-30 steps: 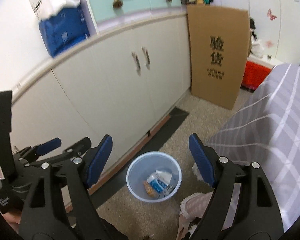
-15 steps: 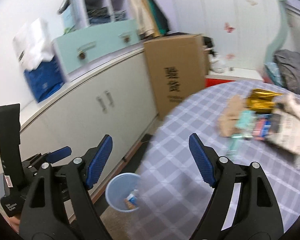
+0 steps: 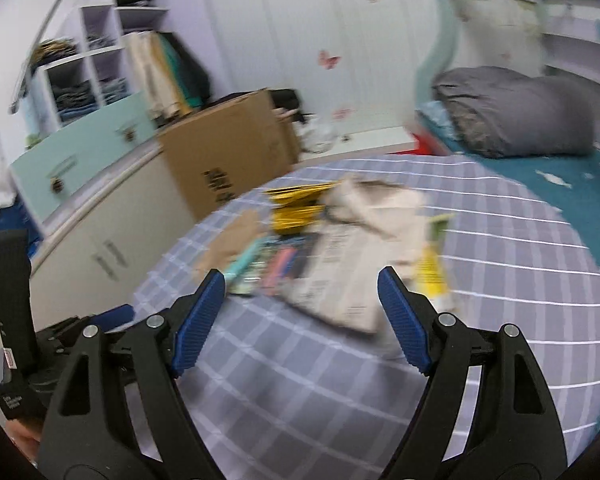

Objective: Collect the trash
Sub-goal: 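Move both open tools back up to the trash on the table, then grasp the teal packet with the left tool while the right tool grasps the yellow box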

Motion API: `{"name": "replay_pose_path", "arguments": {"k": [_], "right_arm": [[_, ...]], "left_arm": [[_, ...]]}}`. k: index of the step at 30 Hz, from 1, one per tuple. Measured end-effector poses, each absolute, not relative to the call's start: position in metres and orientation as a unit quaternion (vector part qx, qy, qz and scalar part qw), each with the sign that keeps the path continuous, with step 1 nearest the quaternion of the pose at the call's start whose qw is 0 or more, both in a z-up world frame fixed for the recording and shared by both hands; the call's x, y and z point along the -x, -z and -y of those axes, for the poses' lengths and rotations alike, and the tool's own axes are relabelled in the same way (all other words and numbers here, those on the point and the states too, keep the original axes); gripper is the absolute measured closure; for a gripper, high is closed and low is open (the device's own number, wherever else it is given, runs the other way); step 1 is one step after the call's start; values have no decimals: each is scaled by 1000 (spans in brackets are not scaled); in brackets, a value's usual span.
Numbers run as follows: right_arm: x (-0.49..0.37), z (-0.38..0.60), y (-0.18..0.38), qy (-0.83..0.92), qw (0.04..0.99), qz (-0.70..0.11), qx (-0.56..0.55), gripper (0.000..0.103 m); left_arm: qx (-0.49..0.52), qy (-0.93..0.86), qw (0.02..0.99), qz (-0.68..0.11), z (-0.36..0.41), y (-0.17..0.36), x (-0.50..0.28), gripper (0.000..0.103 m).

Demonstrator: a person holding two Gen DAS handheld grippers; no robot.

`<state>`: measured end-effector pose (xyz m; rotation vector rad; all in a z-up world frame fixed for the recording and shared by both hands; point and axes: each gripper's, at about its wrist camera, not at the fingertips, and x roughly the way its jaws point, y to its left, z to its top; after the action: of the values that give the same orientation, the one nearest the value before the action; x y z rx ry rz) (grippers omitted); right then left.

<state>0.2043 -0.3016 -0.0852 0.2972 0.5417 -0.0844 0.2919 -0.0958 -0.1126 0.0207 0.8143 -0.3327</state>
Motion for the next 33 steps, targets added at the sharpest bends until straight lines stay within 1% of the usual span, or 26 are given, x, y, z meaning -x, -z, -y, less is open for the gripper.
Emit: {"name": "replay_pose_path", "arguments": {"k": [2,5,7,8,10,11,16,17,18,19,20,21,26,33], "right_arm": [[-200,315,89,63,951,-267,-144,25],[-198,336,100,86,943,-283,-151,25],[-199,347,110,101,936,-299,-154,25],[-200,351,115,103,933,-307,-158,25],[-202,362,122,93,924,-321,-185,25],[-203,364,123,91,923,-326,-186,25],[-218,373,135,57,905,-367,-207,26],[-220,374,137,49,903,-370,-212,28],[-222,375,137,44,903,-371,-214,34],[-224,375,137,39,902,-373,-212,46],[-226,375,138,34,901,-378,-211,54],[-227,373,137,35,901,-379,-206,57],[-208,365,127,51,911,-366,-183,58],[-170,360,102,92,926,-323,-170,59]], "left_arm": [[-27,160,903,-398,107,119,-296,36],[-35,164,895,-413,119,129,-305,46],[-41,165,890,-423,124,134,-312,62],[-42,164,889,-425,126,136,-315,66],[-41,165,887,-429,129,139,-317,89],[-41,167,885,-432,130,140,-318,92],[-42,167,891,-421,129,135,-312,94],[-42,165,893,-417,128,133,-311,94],[-39,166,895,-412,126,131,-309,94],[-37,168,896,-410,125,130,-307,94],[-35,169,896,-408,124,128,-305,94],[-34,169,898,-404,123,126,-301,94],[-23,177,903,-390,115,114,-286,94],[-10,188,909,-371,107,98,-262,94]]}}
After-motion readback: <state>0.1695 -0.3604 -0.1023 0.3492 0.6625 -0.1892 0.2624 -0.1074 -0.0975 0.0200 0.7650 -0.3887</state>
